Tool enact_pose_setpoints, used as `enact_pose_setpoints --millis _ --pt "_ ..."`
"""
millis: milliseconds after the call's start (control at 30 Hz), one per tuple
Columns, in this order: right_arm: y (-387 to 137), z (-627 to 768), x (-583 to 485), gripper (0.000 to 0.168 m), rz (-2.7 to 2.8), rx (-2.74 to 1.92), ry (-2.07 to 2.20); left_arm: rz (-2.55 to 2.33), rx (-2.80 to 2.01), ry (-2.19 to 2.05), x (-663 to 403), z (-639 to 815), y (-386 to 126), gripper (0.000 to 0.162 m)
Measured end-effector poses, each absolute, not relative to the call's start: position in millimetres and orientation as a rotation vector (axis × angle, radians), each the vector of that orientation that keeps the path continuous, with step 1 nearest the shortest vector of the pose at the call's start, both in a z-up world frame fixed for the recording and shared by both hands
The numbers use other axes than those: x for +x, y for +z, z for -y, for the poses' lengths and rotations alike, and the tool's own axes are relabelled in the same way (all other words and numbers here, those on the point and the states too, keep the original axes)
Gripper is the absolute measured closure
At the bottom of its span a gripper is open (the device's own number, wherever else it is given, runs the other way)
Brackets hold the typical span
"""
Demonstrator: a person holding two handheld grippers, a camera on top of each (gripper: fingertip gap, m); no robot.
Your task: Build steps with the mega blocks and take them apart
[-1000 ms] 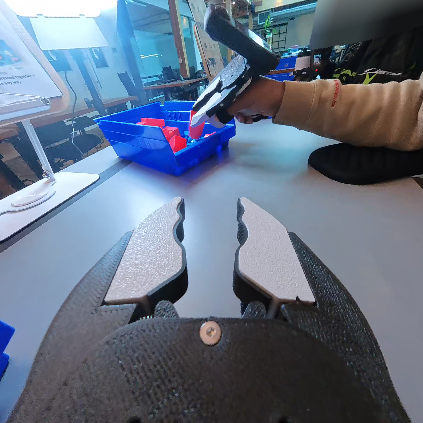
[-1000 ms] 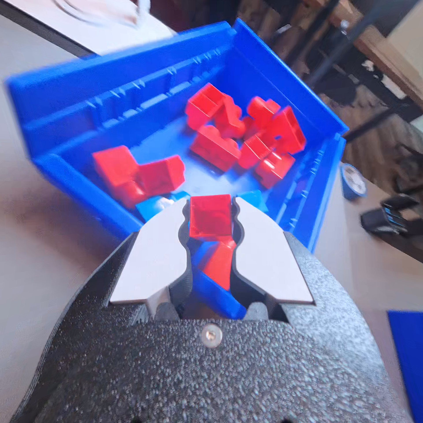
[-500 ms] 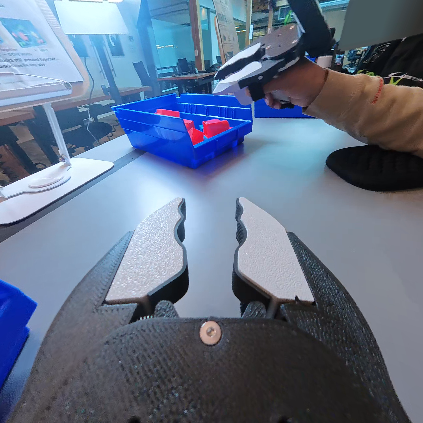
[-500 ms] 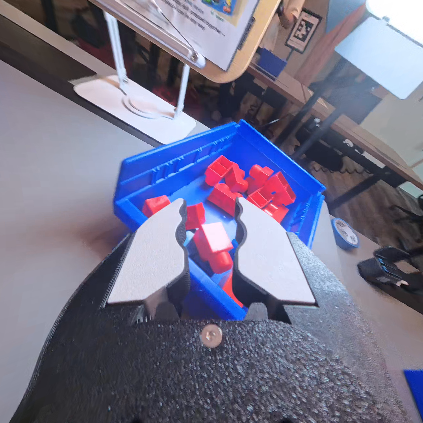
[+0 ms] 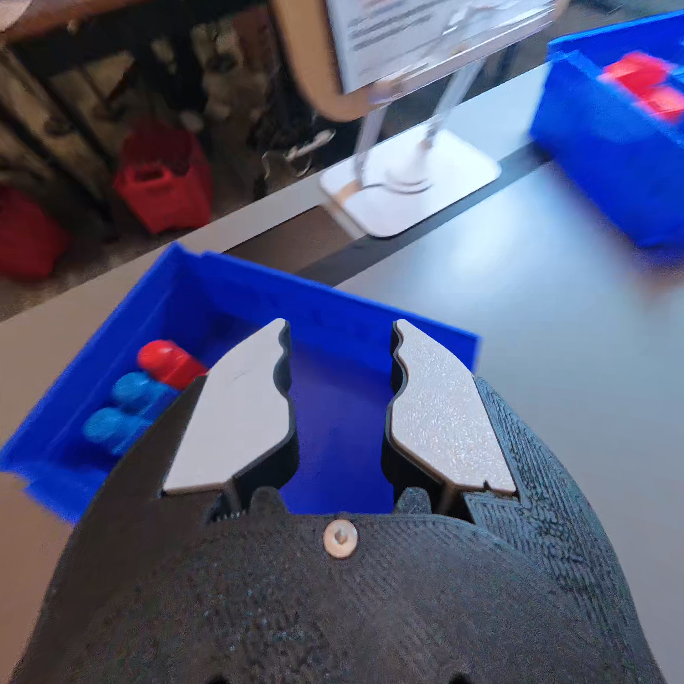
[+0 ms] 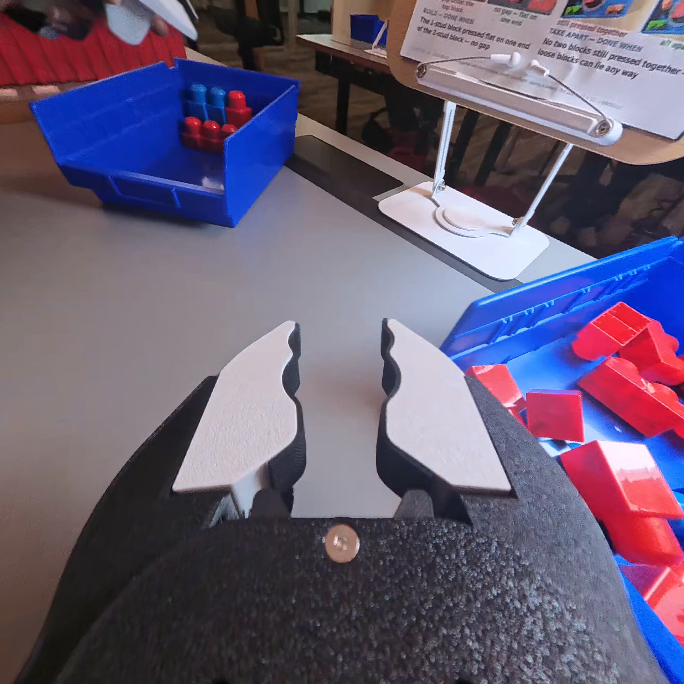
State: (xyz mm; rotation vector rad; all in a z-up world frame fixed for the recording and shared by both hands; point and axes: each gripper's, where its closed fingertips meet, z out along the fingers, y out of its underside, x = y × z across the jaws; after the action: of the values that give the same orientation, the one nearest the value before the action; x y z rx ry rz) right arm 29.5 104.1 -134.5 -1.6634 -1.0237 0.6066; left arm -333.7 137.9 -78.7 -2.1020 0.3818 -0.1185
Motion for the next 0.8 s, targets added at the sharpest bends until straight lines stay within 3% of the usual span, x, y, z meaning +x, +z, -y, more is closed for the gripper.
enact_pose_setpoints --millis 233,433,567,800 --pt "-148 -94 24 0.128 1.092 -1.675 0.622 -0.163 -2.479 0.183 -447 -196 -140 0.106" --pt "-155 -91 23 0.136 1.142 -1.672 0.631 -0.021 -2.642 0.276 -478 -213 -185 0.105" --pt "-162 -91 22 0.137 1.156 -1.691 0.645 -0.038 -2.67 0.369 -487 -220 -193 0.12" --pt "-167 -91 22 0.138 1.164 -1.71 0.656 -0.152 -2.689 0.38 -476 -221 -189 0.127"
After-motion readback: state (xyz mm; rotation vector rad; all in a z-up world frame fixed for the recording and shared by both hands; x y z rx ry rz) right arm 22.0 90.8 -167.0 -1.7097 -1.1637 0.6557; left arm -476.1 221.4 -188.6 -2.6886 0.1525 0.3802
